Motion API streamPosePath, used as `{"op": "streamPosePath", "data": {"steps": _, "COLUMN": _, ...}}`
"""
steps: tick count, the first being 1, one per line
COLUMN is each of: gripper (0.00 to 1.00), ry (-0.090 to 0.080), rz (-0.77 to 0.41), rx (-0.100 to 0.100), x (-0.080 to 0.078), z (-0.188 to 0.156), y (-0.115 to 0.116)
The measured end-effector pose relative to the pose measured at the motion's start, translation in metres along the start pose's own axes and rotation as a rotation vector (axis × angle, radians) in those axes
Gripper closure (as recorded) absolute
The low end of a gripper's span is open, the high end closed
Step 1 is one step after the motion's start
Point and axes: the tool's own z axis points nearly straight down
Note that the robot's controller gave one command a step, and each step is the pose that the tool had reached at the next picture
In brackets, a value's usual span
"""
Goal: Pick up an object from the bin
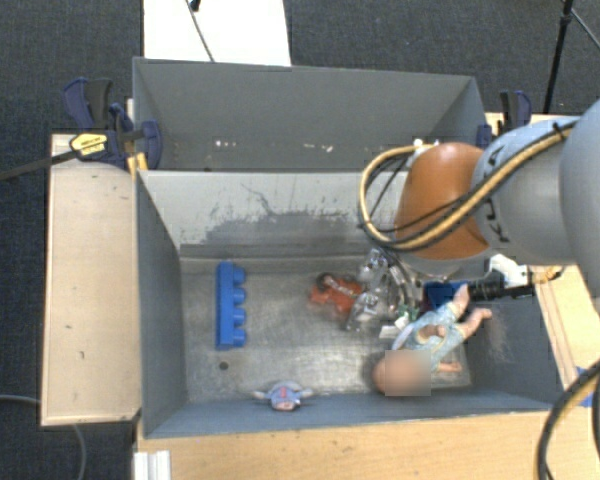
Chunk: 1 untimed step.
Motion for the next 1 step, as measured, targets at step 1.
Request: {"op": "streamPosePath", "data": {"steps": 1, "gripper": 1.00, "ry": 0.002, "rz": -0.091, "rx": 0.002, "x": 0.0053, "z": -0.1543, "y": 0.0007}}
